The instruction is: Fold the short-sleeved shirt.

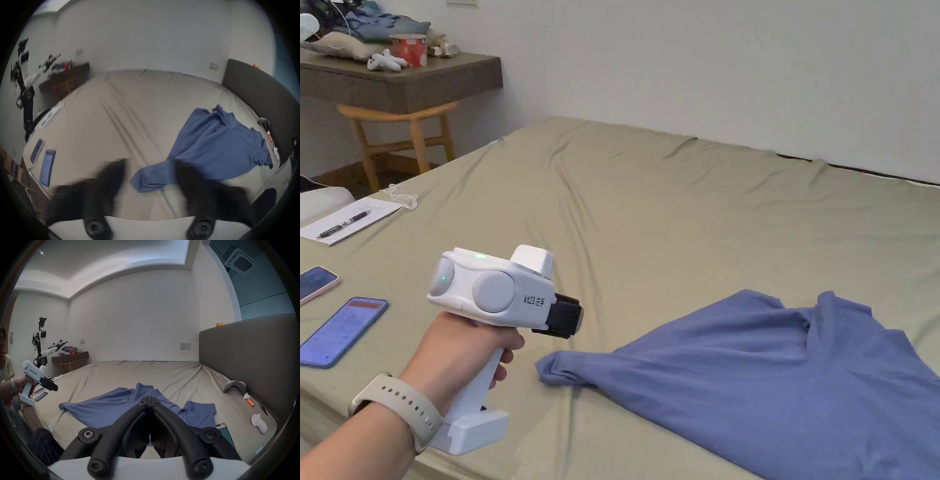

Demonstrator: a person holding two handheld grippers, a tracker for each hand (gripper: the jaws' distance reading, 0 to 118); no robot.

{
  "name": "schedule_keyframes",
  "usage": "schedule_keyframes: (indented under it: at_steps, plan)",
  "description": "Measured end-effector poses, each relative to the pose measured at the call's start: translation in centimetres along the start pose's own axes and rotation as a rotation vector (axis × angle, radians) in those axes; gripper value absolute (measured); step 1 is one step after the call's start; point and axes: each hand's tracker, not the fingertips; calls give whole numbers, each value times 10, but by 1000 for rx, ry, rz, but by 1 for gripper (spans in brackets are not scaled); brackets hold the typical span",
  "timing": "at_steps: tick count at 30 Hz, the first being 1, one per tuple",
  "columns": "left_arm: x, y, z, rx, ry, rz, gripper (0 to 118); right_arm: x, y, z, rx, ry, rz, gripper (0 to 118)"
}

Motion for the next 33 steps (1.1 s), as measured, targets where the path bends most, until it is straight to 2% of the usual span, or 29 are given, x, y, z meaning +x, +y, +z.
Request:
schedule_keyframes:
  at_steps: [1, 2, 6, 10, 11, 12, 14, 15, 16, 17, 18, 21, 25, 27, 28, 30, 33]
  plan:
    - [-4, -1, -10, -26, 10, 1, 114, 0, -1, -1, 1, 2, 4, 0]
    - [-6, -4, -18, -33, 12, -28, 113, 0, -2, -4, -14, 8, -1, 0]
    - [-4, -16, -48, -90, 38, -5, 102, -1, -7, -12, -55, 27, -22, 0]
    - [-3, -33, -74, -152, -11, 28, 83, -2, -9, -17, -76, 27, -29, 0]
    - [-3, -37, -80, -184, -33, 38, 74, -1, -9, -19, -83, 25, -36, 0]
    - [-3, -41, -85, -206, -51, 47, 59, 0, -9, -20, -94, 23, -44, 0]
    - [-2, -46, -87, -215, -73, 34, 56, 2, -10, -21, -106, 19, -55, 0]
    - [-5, -46, -86, -167, -33, 9, 53, 3, -9, -21, -110, 18, -58, 0]
    - [-5, -46, -79, -132, -68, -3, 42, 4, -9, -22, -114, 15, -61, 0]
    - [-5, -46, -76, -134, -139, 38, 0, 7, -9, -21, -119, 13, -62, 0]
    - [-2, -45, -72, -137, -124, 59, 0, 8, -8, -23, -126, 13, -60, 0]
    - [11, -42, -57, -85, -58, -69, 0, 6, -3, -35, -158, 24, -32, 0]
    - [11, -28, -34, 22, -98, -31, 0, 6, 14, -86, -183, 41, 72, 0]
    - [16, -25, -24, 52, -113, -41, 0, 11, 16, -126, -248, 46, 42, 0]
    - [17, -23, -21, 60, -113, -43, 0, 13, 20, -152, -248, 60, 75, 0]
    - [18, -19, -18, 79, -127, -49, 0, 25, 12, -203, -359, 66, 32, 0]
    - [23, -18, -20, 82, -144, -48, 0, 36, 8, -282, -424, 38, 93, 0]
